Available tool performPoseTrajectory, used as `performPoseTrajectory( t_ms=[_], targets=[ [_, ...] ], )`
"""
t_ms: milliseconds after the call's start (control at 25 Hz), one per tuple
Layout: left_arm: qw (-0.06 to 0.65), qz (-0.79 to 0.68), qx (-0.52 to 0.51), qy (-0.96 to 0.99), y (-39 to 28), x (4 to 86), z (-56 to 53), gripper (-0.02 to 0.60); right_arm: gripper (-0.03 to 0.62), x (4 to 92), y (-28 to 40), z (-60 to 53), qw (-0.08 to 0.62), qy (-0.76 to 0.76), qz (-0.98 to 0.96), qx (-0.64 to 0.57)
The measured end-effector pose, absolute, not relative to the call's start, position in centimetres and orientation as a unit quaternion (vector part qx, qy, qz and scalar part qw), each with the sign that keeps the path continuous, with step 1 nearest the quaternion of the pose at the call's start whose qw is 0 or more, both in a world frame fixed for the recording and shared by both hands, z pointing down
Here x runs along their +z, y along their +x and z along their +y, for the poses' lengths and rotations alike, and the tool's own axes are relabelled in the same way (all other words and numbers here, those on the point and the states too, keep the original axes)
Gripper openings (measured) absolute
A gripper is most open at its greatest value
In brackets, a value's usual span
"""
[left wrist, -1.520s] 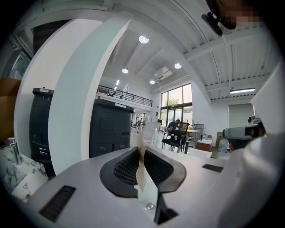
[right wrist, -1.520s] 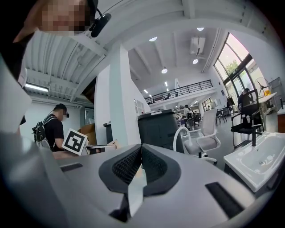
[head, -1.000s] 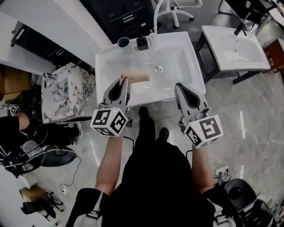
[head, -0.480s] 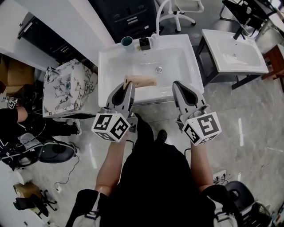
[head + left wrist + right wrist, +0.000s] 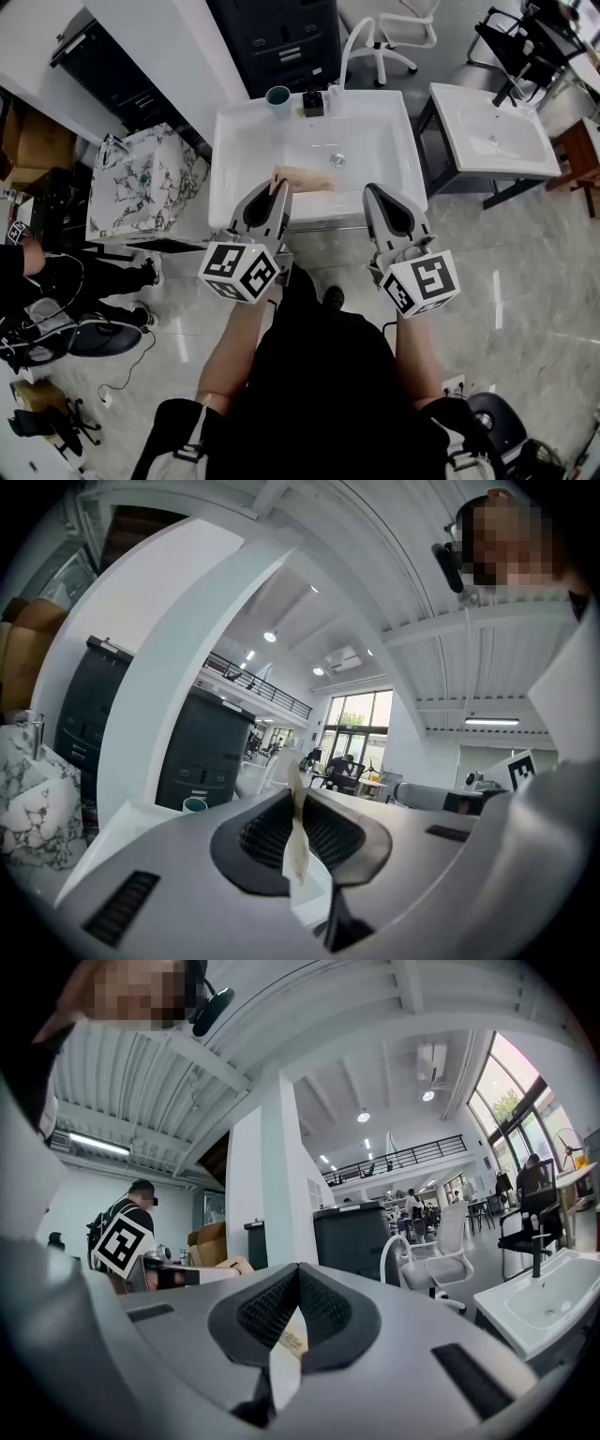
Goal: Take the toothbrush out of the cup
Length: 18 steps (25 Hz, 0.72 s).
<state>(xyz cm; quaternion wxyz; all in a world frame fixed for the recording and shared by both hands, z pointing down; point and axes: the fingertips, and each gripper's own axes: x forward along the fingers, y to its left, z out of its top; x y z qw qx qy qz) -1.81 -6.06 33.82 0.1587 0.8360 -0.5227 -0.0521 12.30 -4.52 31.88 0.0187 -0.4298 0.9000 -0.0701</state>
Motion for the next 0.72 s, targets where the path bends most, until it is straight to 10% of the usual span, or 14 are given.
performPoseTrajectory(
  t_ms=[720],
  targets=[
    [0.149, -0.513, -0.048, 0.844, -1.8, 33.5, -6.0, 0.048, 0.031, 32.0, 11.3, -3.4, 0.005, -0.429, 0.901, -0.062]
  ],
)
